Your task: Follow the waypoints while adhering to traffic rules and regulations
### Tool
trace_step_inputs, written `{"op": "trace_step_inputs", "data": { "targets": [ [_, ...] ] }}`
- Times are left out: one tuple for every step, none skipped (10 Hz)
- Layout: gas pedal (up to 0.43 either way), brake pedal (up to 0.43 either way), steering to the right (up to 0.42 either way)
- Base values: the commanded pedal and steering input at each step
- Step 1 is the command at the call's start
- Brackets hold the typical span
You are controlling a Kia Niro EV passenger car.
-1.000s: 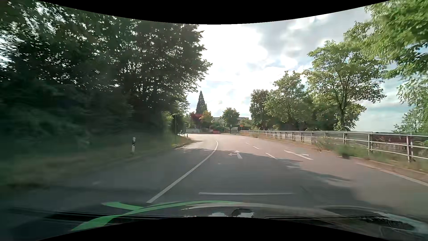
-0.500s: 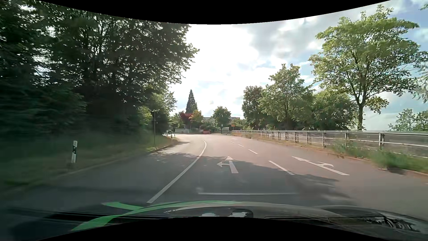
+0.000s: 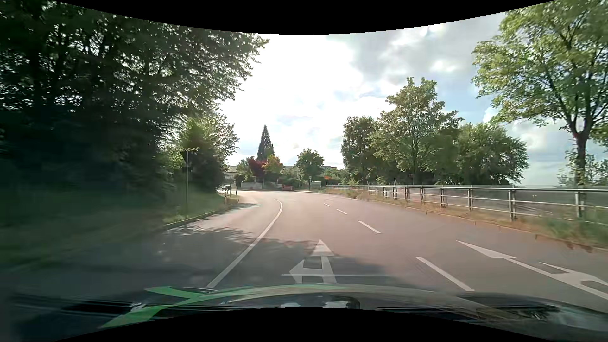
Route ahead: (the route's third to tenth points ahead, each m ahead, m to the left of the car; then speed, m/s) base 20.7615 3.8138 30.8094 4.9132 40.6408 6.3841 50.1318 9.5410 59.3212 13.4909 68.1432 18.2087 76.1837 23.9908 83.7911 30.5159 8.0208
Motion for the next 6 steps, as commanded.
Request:
{"op": "trace_step_inputs", "data": {
  "targets": [
    [0.197,0.0,0.005],
    [0.197,0.0,0.002],
    [0.209,0.0,-0.001],
    [0.209,0.0,-0.005],
    [0.209,0.0,-0.01],
    [0.209,0.0,-0.015]
  ]
}}
